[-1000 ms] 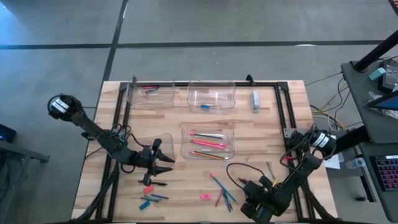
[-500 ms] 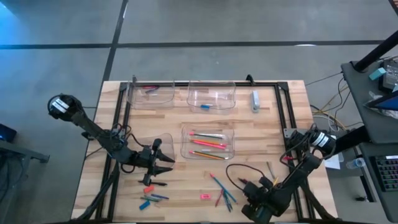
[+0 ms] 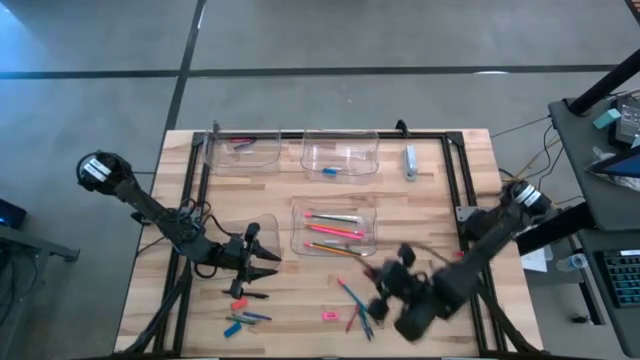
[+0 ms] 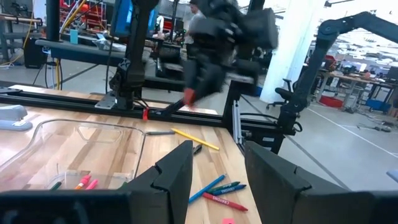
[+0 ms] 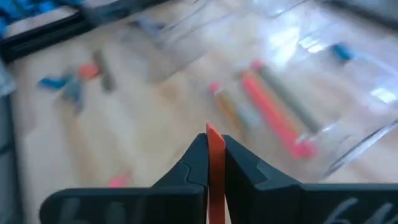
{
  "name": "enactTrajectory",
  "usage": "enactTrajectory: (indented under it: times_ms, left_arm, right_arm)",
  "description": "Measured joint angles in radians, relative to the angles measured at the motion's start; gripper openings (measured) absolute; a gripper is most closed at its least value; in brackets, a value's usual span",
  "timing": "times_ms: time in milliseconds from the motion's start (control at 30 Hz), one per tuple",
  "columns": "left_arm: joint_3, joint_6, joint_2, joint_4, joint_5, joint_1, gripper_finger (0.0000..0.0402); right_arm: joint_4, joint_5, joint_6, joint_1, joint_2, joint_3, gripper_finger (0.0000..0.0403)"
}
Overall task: Sort crayons/erasers/pens/pencils in bins
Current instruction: Put the right orange eraser into the top right transparent bin
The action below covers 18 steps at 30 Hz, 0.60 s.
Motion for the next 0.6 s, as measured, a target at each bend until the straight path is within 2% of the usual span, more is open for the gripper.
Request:
enactTrajectory:
  times_ms: [133,333,433,600]
  left_arm:
    - [0.0,-0.024,0.0,0.0,0.0,0.0,0.0132]
    - [0.0,-0.025,0.0,-0.003,0.0,0.0,0.0132]
    - [0.0,-0.026,0.0,-0.006,0.0,0.0,0.0132]
    - [0.0,-0.025,0.0,-0.005,0.0,0.0,0.0132]
  right_arm:
    - [0.087,-0.054,-0.151,-0.162,-0.059,-0.049,0.0018]
    - [0.342,-0.304,-0.499,-0.46,-0.109,-0.112,0.0019]
    - [0.388,-0.324,-0.596,-0.604,-0.137,-0.115,0.0019]
    - [0.4,-0.338,-0.668,-0.814,-0.15,-0.117,0.0019]
